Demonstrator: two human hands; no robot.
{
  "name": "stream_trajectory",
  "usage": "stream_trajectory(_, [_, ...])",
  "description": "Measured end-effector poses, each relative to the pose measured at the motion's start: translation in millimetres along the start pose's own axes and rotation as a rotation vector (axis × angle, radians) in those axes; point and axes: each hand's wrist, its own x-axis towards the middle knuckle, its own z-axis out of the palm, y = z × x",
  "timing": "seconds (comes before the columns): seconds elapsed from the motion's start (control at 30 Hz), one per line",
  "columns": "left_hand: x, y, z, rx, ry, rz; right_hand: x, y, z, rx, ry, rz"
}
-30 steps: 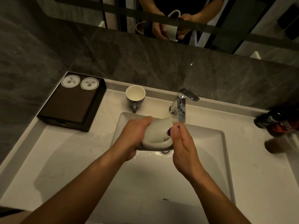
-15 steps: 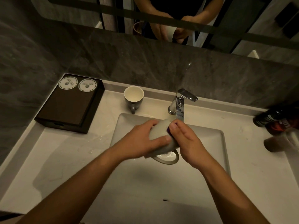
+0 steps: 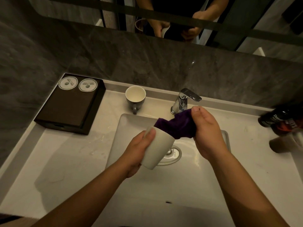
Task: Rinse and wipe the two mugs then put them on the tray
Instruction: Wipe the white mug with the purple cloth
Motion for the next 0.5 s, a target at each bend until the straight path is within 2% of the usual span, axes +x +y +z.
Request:
stream_trajectory(0.13, [5.4, 10.0, 14.7, -0.225, 0.204, -0.125, -9.0, -4.2, 17.4, -0.181, 0.101, -0.242])
stream_trajectory(0.2, [8.2, 15.1, 20.2, -0.335, 0.240, -0.136, -22.6, 6.0, 31.1, -0.229, 0.022, -0.355])
stream_trajectory(0.33, [7.1, 29.8, 21.8, -0.539, 0.154, -0.085, -43.4, 42.1, 45.9, -0.507, -0.164, -0.562])
stream_trajectory(0.43, [4.2, 30.7, 21.6, -0.480, 0.179, 0.035, -40.9, 45.0, 46.5, -0.378, -0.128, -0.539])
stream_trajectory(0.5, [4.2, 26.3, 22.8, -0.412, 0.229, 0.105, -32.8, 38.5, 48.2, -0.301, -0.023, -0.554])
